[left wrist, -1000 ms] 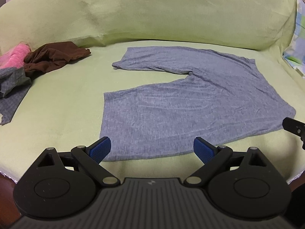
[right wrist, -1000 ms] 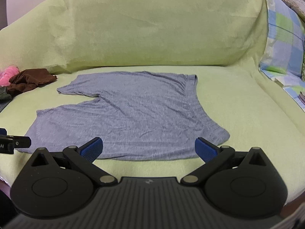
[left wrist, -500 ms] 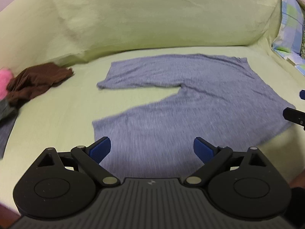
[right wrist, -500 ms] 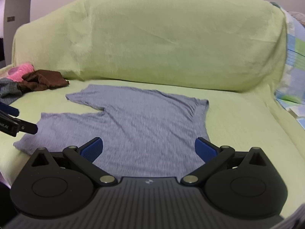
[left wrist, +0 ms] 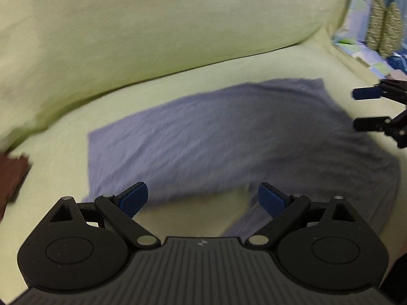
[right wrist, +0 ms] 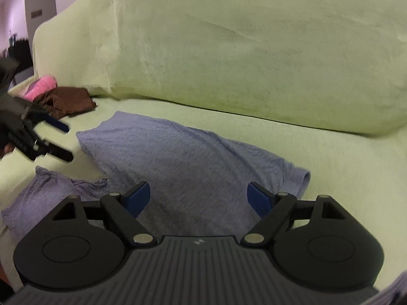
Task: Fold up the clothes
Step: 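Grasp the T-shirt hem with the left gripper while the right gripper grasps the hem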
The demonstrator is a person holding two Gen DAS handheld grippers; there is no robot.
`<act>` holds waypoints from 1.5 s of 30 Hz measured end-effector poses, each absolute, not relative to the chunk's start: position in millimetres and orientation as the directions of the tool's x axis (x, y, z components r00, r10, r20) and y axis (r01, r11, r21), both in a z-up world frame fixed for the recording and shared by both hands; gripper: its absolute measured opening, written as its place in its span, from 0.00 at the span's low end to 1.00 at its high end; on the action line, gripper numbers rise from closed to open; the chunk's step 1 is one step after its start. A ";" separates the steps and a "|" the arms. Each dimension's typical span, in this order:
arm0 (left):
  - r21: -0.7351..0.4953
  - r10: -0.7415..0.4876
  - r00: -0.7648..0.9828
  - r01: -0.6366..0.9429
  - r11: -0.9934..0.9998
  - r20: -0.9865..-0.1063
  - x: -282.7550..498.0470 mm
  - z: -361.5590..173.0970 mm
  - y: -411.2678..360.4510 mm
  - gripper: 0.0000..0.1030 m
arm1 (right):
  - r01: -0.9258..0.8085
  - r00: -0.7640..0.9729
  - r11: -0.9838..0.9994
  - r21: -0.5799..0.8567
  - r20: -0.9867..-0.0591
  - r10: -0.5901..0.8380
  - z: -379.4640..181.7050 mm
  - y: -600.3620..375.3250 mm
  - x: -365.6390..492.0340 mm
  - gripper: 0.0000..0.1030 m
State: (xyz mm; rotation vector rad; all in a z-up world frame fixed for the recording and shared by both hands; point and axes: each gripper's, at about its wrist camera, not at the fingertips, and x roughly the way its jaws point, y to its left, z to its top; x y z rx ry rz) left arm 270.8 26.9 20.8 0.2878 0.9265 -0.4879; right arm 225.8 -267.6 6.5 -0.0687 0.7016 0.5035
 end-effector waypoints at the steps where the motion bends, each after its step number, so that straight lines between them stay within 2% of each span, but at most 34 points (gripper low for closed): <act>1: 0.049 -0.274 0.500 0.540 0.840 -0.821 274.2 25.8 20.0 0.92 | -0.477 0.638 0.872 0.105 -0.641 0.426 11.5 -267.8 229.6 0.79; 5: 0.132 -0.271 0.493 0.638 0.759 -0.827 282.4 41.3 -6.6 0.92 | -0.580 0.561 0.808 0.106 -0.668 0.490 39.4 -269.7 250.2 0.75; 6: 0.160 -0.280 0.492 0.678 0.718 -0.824 283.8 45.0 -15.1 0.92 | -0.610 0.531 0.786 0.104 -0.682 0.502 44.2 -269.4 259.3 0.59; 8: 0.203 -0.284 0.496 0.718 0.666 -0.820 290.2 46.2 -23.6 0.91 | -0.659 0.472 0.745 0.106 -0.713 0.519 48.6 -268.5 278.6 0.33; 9: 0.211 -0.283 0.499 0.721 0.660 -0.819 292.5 46.0 -24.3 0.88 | -0.678 0.449 0.727 0.108 -0.723 0.525 49.3 -268.0 288.0 0.25; 10: 0.219 -0.281 0.503 0.722 0.656 -0.817 298.3 45.1 -23.9 0.86 | -0.693 0.432 0.713 0.109 -0.729 0.531 48.6 -267.2 297.2 0.24; 12: 0.219 -0.269 0.495 0.722 0.656 -0.827 327.0 36.2 -14.7 0.77 | -0.708 0.426 0.700 0.095 -0.734 0.530 45.7 -266.2 310.7 0.24; 19: 0.133 -0.308 0.343 0.830 0.541 -0.887 409.1 1.0 6.0 0.76 | -0.747 0.352 0.661 0.068 -0.803 0.481 4.0 -261.6 375.1 0.26; 22: 0.123 -0.308 0.289 0.879 0.461 -0.907 435.2 -13.6 4.5 0.60 | -0.753 0.332 0.655 0.060 -0.825 0.457 -10.6 -257.6 395.3 0.27; 24: 0.088 -0.303 0.228 0.907 0.413 -0.925 450.9 -22.4 4.0 0.41 | -0.754 0.322 0.654 0.060 -0.834 0.447 -16.1 -257.4 403.3 0.34; 26: 0.062 -0.295 0.185 0.922 0.382 -0.938 464.3 -27.6 1.1 0.29 | -0.752 0.316 0.656 0.065 -0.838 0.445 -19.8 -257.9 413.4 0.37; 33: 0.033 -0.302 0.117 0.963 0.268 -0.946 486.3 -27.6 -1.1 0.33 | -0.739 0.269 0.661 0.131 -0.842 0.467 -23.2 -264.7 434.1 0.41; 38: 0.005 -0.308 0.071 0.978 0.210 -0.949 483.7 -28.0 0.3 0.31 | -0.745 0.243 0.652 0.138 -0.854 0.459 -29.8 -262.9 438.4 0.42; 40: 0.011 -0.316 0.072 0.981 0.192 -0.946 477.5 -27.0 1.4 0.19 | -0.750 0.229 0.646 0.141 -0.862 0.453 -33.3 -263.8 441.2 0.42; 41: 0.015 -0.319 0.074 0.983 0.184 -0.945 474.3 -26.5 2.0 0.07 | -0.752 0.224 0.644 0.142 -0.864 0.451 -34.3 -262.7 442.6 0.42; 42: 0.019 -0.323 0.076 0.984 0.175 -0.943 471.1 -26.0 2.7 0.00 | -0.753 0.220 0.642 0.142 -0.865 0.450 -35.8 -262.3 443.5 0.42; 45: 0.059 -0.326 0.105 0.987 0.149 -0.939 461.1 -25.7 2.6 0.00 | -0.767 0.195 0.623 0.151 -0.871 0.451 -40.3 -260.5 446.4 0.41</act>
